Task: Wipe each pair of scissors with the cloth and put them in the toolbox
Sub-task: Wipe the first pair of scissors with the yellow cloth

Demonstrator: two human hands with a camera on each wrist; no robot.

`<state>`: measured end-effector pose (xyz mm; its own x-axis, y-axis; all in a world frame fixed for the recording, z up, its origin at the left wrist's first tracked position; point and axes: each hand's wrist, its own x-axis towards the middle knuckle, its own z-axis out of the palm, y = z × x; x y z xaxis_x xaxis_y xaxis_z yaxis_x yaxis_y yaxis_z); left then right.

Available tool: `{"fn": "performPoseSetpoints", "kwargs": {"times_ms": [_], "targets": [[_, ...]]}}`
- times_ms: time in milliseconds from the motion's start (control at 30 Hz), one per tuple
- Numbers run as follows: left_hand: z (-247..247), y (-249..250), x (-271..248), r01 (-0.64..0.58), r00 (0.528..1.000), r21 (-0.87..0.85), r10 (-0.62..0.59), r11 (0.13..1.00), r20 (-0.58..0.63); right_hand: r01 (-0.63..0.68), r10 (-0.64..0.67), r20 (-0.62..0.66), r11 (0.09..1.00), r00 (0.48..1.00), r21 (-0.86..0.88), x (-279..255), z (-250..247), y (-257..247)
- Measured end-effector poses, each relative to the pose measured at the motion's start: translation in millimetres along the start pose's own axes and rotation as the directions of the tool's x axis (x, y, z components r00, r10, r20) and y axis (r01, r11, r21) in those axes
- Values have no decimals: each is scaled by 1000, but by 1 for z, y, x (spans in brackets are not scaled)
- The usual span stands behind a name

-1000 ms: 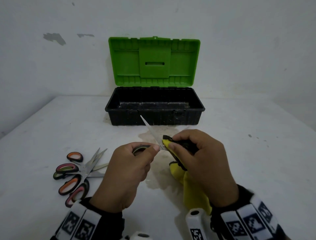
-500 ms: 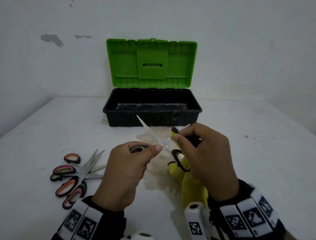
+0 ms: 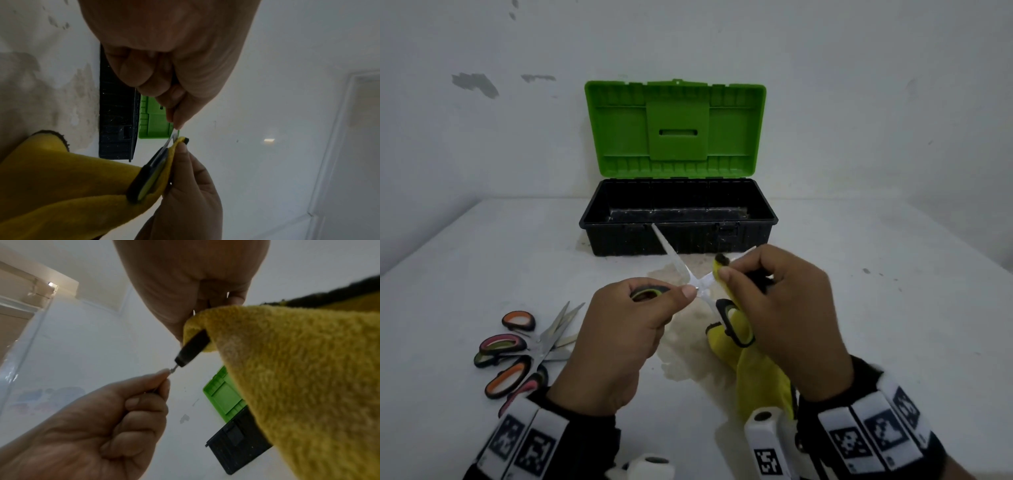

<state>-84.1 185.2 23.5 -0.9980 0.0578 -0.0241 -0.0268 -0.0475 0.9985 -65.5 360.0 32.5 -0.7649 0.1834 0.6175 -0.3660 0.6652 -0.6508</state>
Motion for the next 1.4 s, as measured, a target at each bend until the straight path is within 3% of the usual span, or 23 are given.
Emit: {"fn": "performPoseSetpoints", "kwargs": {"times_ms": [100, 233, 433, 600, 767, 1000, 1133, 1300, 1400], "targets": [[0, 2, 0, -2, 1000, 12, 2, 1000, 5, 13, -13, 3, 1000, 1000, -10, -1, 0, 0], [1, 3, -1, 11, 1000, 1, -11, 1000, -6, -76, 75, -97, 997, 993, -7, 12, -9, 12], [3, 2, -3, 5, 999, 26, -5, 1000, -34, -167, 170, -139, 985, 975, 37, 26, -24, 24], [8, 3, -6, -128, 984, 142, 143, 982, -102, -75, 77, -54, 996, 996, 47, 12, -19, 4], [15, 3, -11, -263, 938, 394, 330, 881, -110, -5, 11, 95, 998, 995, -59, -2, 2, -6], [17, 2, -12, -326, 890, 535, 444, 779, -104, -118, 118, 23, 993, 993, -15, 2, 8, -4], [17, 3, -12, -363, 870, 557, 486, 747, -86, -100, 100, 114, 995, 988, 0, -2, 14, -13], [18, 1, -11, -389, 854, 583, 517, 714, -63, -142, 142, 14, 990, 990, 9, 7, 8, 0], [18, 1, -12, -401, 846, 573, 530, 715, -68, -125, 124, 50, 992, 991, 25, 4, 9, -3]]}}
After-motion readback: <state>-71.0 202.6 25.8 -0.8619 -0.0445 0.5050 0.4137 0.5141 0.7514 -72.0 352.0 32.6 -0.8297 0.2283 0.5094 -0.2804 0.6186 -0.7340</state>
